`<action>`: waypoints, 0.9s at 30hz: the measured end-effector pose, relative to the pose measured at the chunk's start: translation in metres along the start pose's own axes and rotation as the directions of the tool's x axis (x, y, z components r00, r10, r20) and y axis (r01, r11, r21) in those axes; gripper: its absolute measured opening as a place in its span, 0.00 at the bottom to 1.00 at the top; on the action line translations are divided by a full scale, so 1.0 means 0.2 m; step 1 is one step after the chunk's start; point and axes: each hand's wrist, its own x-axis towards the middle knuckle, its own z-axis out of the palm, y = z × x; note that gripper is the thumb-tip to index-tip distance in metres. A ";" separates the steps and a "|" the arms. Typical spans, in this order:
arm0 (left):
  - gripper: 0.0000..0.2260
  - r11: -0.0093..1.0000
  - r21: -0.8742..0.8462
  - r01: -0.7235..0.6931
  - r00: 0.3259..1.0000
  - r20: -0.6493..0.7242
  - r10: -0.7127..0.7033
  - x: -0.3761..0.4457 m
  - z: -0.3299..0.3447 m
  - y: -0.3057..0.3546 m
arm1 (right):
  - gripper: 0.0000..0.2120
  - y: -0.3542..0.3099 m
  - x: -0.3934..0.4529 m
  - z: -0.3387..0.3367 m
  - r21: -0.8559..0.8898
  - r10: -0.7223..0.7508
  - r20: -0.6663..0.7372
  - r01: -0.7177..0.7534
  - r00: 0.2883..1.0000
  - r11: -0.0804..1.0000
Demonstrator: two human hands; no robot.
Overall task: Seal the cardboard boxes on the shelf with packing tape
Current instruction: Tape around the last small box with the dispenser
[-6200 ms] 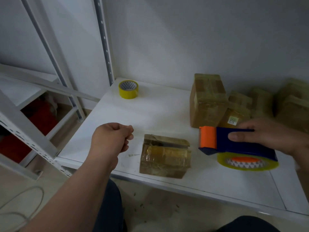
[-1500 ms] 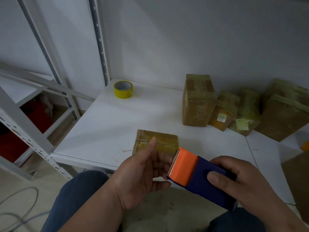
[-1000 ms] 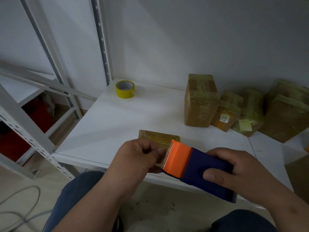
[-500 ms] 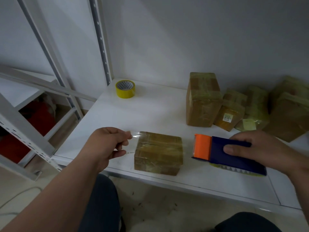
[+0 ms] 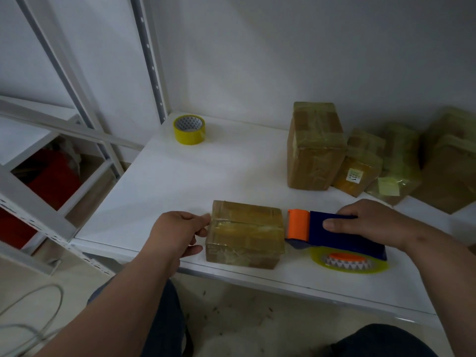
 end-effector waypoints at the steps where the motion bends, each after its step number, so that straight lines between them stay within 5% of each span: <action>1: 0.09 1.000 0.007 0.005 1.000 0.012 -0.005 0.00 0.00 -0.01 | 0.25 0.01 0.01 0.01 0.014 0.010 0.006 -0.011 1.000 1.000; 7: 0.15 0.968 0.243 0.055 0.996 0.050 -0.070 -0.04 0.07 0.02 | 0.23 0.03 0.04 0.04 0.053 0.004 -0.005 -0.004 1.000 0.999; 11: 0.13 0.980 -0.059 0.190 0.975 0.126 -0.181 -0.05 0.08 -0.01 | 0.18 0.03 0.06 0.03 0.047 0.012 -0.002 -0.012 1.000 0.999; 14: 0.18 0.997 -0.035 -0.066 0.998 -0.024 0.065 -0.03 0.09 -0.06 | 0.19 0.03 0.06 0.02 0.050 0.012 0.024 -0.013 1.000 0.999; 16: 0.21 0.844 0.288 -0.453 0.867 -0.082 0.492 -0.05 0.10 -0.05 | 0.19 0.03 0.06 0.02 0.048 -0.006 0.028 0.005 1.000 0.999; 17: 0.28 0.679 0.442 -0.586 0.776 0.064 0.628 -0.07 0.11 -0.03 | 0.19 0.03 0.06 0.03 0.046 -0.016 0.028 0.014 0.999 0.999; 19: 0.40 0.332 0.683 -0.651 0.712 0.398 0.578 -0.10 0.17 0.00 | 0.20 0.04 0.06 0.03 0.043 -0.028 0.030 0.027 0.999 0.999; 21: 0.43 0.089 0.785 -0.613 0.736 0.527 0.424 -0.11 0.22 -0.01 | 0.22 0.04 0.05 0.02 0.030 -0.044 0.041 0.043 0.998 0.999; 27: 0.45 0.039 0.792 -0.610 0.732 0.544 0.411 -0.06 0.21 -0.02 | 0.27 0.11 0.01 0.00 -0.007 -0.096 0.016 0.096 0.995 0.995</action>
